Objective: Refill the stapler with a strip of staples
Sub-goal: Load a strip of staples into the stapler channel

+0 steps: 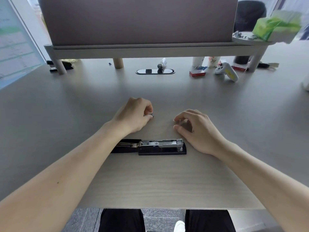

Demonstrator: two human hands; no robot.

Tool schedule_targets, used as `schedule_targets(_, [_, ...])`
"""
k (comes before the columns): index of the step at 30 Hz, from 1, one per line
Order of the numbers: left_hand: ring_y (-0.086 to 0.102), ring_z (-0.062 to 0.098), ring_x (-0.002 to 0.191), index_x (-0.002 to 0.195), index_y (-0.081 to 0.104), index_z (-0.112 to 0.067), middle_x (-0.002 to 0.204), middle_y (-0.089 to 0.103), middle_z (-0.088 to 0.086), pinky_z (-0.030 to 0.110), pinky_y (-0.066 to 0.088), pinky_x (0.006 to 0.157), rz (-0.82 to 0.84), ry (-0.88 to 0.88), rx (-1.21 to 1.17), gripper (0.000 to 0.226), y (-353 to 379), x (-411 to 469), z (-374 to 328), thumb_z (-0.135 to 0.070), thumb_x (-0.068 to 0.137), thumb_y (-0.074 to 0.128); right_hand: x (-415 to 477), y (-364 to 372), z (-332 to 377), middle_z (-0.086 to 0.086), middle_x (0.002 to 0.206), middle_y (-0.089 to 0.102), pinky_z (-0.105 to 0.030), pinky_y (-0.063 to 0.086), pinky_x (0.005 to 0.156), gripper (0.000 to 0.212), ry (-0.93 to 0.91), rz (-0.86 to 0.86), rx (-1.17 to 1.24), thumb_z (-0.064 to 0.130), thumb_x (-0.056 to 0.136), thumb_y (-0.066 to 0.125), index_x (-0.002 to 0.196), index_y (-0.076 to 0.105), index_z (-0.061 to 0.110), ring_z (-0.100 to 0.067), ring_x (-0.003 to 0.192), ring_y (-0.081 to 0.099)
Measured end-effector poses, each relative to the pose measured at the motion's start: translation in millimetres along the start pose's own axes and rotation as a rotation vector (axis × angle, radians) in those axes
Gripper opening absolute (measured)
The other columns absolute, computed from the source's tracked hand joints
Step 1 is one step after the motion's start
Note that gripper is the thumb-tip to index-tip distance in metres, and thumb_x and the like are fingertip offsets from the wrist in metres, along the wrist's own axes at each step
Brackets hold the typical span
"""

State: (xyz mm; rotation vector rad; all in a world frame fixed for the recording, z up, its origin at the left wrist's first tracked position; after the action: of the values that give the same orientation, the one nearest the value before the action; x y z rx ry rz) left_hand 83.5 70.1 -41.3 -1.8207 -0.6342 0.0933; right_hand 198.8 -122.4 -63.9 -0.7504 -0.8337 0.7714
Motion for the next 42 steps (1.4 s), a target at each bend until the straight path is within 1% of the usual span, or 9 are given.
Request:
schedule_targets(3, [0.07,0.018,0.081,0.105,0.078,-0.014,0.084,0.071,-0.005,0.036,0.061,0.085,-0.01,0.003,-0.05,0.017,-4,1,-3,-0.02,0.089,0.08,1,0,-2,0.007,0.102,0.074,-0.009,0.042,0.075,0.019,0.049,-0.01,0.044,0.032,0.097,0.072,0.111,0.078,0.021,-0.012,0.091,0.065])
schedule_targets(7, [0.068,0.003,0.075,0.11,0.079,-0.016,0.087,0.071,-0.009,0.009,0.052,0.076,-0.051,0.137,-0.135,0.021,-20,-7,-23,-0.018,0.089,0.081,4,-8,-2,0.011,0.092,0.077,-0.006,0.048,0.072,0.015,0.161,-0.084,0.269,0.03,0.098,0.07,0.109,0.078,0.023,-0.005,0.086,0.071])
schedule_targets(13, [0.075,0.014,0.083,0.112,0.076,-0.013,0.09,0.075,-0.006,0.024,0.056,0.082,-0.079,0.288,-0.203,0.026,-33,-21,-42,-0.017,0.087,0.084,26,-2,14,0.003,0.085,0.084,-0.039,0.065,0.083,0.021,0.304,0.037,0.493,0.042,0.099,0.066,0.098,0.076,0.024,-0.013,0.079,0.079])
schedule_targets(18, [0.077,0.012,0.081,0.11,0.071,-0.012,0.09,0.078,0.0,0.03,0.061,0.082,-0.078,0.311,-0.258,0.026,-30,-27,-39,-0.015,0.087,0.084,27,0,21,-0.007,0.082,0.084,-0.029,0.06,0.076,0.021,0.426,0.111,0.775,0.028,0.102,0.068,0.088,0.077,0.014,-0.013,0.07,0.074])
schedule_targets(23, [0.078,0.013,0.081,0.108,0.07,-0.01,0.09,0.078,0.0,0.032,0.062,0.081,-0.068,0.328,-0.284,0.026,-26,-29,-40,-0.014,0.087,0.085,24,1,25,-0.005,0.079,0.082,-0.018,0.061,0.068,0.016,0.402,0.144,0.77,0.018,0.101,0.071,0.092,0.081,0.009,-0.007,0.065,0.072])
schedule_targets(27, [0.079,0.015,0.082,0.102,0.073,-0.015,0.092,0.08,-0.001,0.027,0.063,0.082,-0.05,0.092,-0.408,0.023,-25,-25,-29,-0.029,0.087,0.084,22,-3,22,-0.002,0.075,0.081,-0.018,0.063,0.068,0.014,0.4,0.107,0.754,0.013,0.1,0.072,0.088,0.08,0.011,-0.008,0.064,0.071])
schedule_targets(32, [0.079,0.026,0.074,0.093,0.075,-0.001,0.084,0.08,0.015,0.032,0.068,0.073,0.355,-0.418,-0.928,0.038,-18,-30,-22,-0.036,0.103,0.063,20,-6,23,-0.008,0.076,0.082,-0.02,0.06,0.065,0.013,0.322,0.054,0.704,0.007,0.099,0.072,0.088,0.077,0.012,-0.012,0.062,0.07])
schedule_targets(36, [0.08,0.02,0.062,0.095,0.074,0.001,0.076,0.081,0.013,0.026,0.065,0.057,0.448,-0.509,-1.009,0.043,-15,-32,-25,-0.038,0.104,0.06,18,-5,26,-0.006,0.074,0.081,-0.025,0.061,0.067,0.012,0.257,0.023,0.651,0.008,0.098,0.073,0.088,0.077,0.014,-0.014,0.064,0.071])
schedule_targets(42, [0.081,0.017,0.065,0.089,0.074,-0.008,0.079,0.083,0.011,0.023,0.063,0.058,0.472,-0.479,-1.115,0.02,-8,-32,-28,-0.023,0.101,0.067,15,-1,23,0.003,0.067,0.079,-0.027,0.061,0.069,0.012,0.244,0.023,0.619,0.012,0.097,0.074,0.087,0.077,0.018,-0.013,0.066,0.074])
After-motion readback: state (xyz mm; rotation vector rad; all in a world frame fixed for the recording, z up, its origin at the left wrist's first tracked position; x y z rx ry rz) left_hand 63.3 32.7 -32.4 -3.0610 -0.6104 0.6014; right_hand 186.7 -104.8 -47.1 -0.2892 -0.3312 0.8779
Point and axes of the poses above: each hand's wrist, its own x-axis towards the middle knuckle, its own y-axis out of the palm, z = x × y, the point moved 4 cm from there along x, towards the middle knuckle
